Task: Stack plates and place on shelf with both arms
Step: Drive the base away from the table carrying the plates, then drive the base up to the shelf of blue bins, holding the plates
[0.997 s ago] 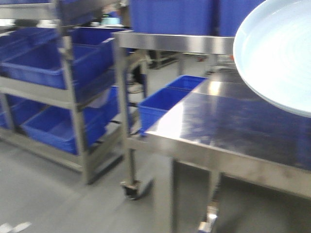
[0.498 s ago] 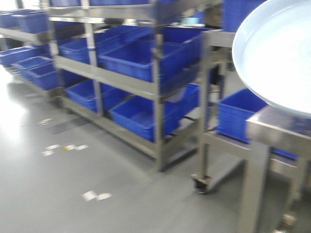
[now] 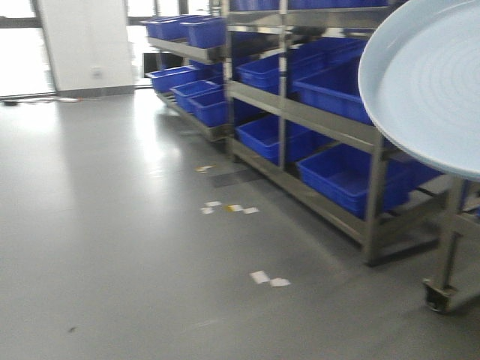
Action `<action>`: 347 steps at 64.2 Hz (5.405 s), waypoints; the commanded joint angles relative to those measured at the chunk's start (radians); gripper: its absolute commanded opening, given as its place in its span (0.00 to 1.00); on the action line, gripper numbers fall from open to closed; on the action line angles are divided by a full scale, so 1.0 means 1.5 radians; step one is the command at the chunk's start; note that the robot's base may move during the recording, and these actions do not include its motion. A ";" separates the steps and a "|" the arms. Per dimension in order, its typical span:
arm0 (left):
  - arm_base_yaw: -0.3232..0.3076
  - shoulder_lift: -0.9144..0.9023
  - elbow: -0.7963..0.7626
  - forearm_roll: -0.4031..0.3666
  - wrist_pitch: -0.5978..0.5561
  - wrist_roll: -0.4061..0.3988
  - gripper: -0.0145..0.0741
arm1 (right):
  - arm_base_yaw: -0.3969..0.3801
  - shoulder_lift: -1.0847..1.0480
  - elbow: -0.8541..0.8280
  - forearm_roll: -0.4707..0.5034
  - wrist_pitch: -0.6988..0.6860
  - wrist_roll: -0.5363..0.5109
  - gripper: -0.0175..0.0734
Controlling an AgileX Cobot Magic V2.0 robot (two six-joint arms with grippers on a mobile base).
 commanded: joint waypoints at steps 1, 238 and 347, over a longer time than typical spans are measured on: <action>0.001 0.001 -0.020 0.001 -0.053 -0.006 0.26 | -0.003 -0.004 -0.019 -0.003 -0.069 -0.001 0.21; -0.003 0.001 -0.020 0.001 -0.053 -0.006 0.26 | -0.003 -0.004 -0.019 -0.003 -0.069 -0.001 0.21; -0.003 0.001 -0.020 0.001 -0.053 -0.006 0.26 | -0.003 -0.004 -0.019 -0.003 -0.069 -0.001 0.21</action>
